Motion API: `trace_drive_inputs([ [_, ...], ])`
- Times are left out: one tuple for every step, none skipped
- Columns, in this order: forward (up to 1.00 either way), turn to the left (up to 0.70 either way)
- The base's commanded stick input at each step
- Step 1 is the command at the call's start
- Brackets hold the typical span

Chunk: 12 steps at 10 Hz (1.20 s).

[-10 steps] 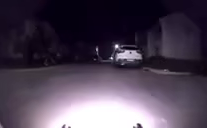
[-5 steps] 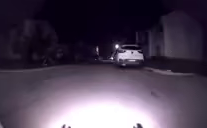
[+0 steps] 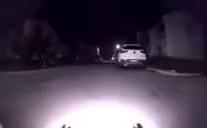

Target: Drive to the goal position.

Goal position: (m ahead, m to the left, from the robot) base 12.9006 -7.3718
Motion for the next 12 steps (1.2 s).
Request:
trace_drive_inputs([
  [0.6,0.0],
  [0.6,0.0],
  [0.6,0.0],
  [0.6,0.0],
  [0.6,0.0],
  [0.6,0.0],
  [0.6,0.0],
  [0.6,0.0],
  [0.6,0.0],
  [0.6,0.0],
  [0.6,0.0],
  [0.6,0.0],
])
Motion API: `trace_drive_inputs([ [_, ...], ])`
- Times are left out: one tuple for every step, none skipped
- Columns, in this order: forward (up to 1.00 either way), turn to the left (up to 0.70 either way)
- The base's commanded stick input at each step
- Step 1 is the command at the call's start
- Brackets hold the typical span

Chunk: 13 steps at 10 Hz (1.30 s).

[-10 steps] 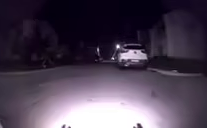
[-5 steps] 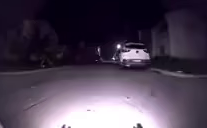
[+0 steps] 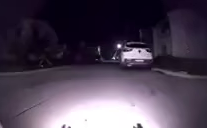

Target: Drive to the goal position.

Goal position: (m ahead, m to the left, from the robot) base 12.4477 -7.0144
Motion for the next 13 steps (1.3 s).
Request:
trace_drive_inputs([
  [0.6,-0.09],
  [0.6,-0.14],
  [0.6,-0.15],
  [0.6,-0.15],
  [0.6,-0.13],
  [0.6,0.0],
  [0.6,0.0],
  [0.6,0.0],
  [0.6,0.0],
  [0.6,0.0],
  [0.6,0.0],
  [0.6,0.0],
  [0.6,0.0],
])
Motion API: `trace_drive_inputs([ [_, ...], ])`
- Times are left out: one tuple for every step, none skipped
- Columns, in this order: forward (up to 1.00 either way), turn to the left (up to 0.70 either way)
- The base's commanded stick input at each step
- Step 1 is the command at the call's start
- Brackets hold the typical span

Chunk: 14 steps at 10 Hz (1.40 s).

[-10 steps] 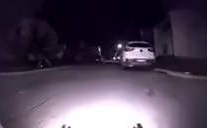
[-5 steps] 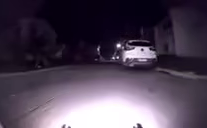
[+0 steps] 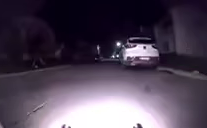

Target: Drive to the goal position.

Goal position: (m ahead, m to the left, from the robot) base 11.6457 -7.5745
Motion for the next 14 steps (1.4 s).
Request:
trace_drive_inputs([
  [0.6,0.0],
  [0.6,0.0],
  [0.6,0.0],
  [0.6,-0.05],
  [0.6,-0.15],
  [0.6,-0.15],
  [0.6,-0.15],
  [0.6,-0.15],
  [0.6,-0.08],
  [0.6,-0.02],
  [0.6,0.0],
  [0.6,0.0],
  [0.6,0.0],
  [0.6,0.0],
])
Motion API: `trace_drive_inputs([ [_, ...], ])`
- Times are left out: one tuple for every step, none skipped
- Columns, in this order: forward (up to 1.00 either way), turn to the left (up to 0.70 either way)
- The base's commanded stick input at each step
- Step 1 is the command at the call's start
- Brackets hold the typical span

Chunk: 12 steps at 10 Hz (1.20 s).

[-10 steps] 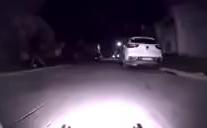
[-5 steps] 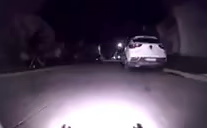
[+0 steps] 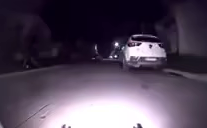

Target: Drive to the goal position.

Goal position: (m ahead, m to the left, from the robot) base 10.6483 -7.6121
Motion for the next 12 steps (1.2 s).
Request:
trace_drive_inputs([
  [0.6,0.0],
  [0.6,0.0],
  [0.6,0.0],
  [0.6,0.0],
  [0.6,0.0],
  [0.6,-0.09],
  [0.6,-0.15],
  [0.6,-0.15],
  [0.6,-0.15],
  [0.6,-0.05],
  [0.6,0.0],
  [0.6,0.0],
])
